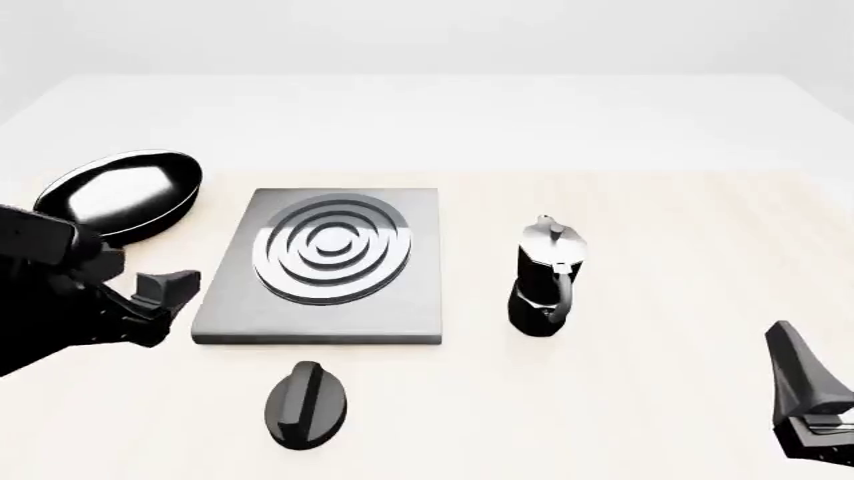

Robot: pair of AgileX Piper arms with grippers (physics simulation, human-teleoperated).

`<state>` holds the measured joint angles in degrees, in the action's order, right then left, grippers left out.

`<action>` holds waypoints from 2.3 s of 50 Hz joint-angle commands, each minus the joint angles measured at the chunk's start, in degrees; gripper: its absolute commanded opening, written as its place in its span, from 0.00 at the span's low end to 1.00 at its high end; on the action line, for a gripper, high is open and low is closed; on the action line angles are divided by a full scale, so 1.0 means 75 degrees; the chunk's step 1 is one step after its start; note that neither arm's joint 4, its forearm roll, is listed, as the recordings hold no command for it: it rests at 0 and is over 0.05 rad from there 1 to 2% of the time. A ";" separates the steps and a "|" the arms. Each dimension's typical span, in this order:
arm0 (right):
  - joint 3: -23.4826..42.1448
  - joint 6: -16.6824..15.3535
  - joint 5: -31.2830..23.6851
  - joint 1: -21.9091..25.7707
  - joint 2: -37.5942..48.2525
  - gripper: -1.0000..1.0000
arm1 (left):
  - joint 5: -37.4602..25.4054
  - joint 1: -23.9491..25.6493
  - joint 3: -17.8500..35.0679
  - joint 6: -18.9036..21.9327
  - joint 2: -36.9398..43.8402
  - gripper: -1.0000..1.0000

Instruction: Turn on the stove and put the moka pot on it.

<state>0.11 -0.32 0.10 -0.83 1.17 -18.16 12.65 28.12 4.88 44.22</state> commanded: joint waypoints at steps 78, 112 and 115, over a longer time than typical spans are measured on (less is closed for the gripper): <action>-0.0008 0.0311 -0.0011 -0.0032 -0.0092 1.00 | -0.0546 0.2136 0.1230 -0.1846 0.3580 1.00; -0.0009 0.0345 0.0055 -0.0024 0.0008 1.00 | 0.0101 0.2302 0.1127 -0.2116 0.4234 1.00; -0.0010 0.0363 0.0038 -0.0032 -0.0012 1.00 | 0.0276 0.2553 0.1051 -0.2415 0.4558 1.00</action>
<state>0.05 2.18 0.26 -1.11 0.91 -18.21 30.66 36.58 -12.12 75.68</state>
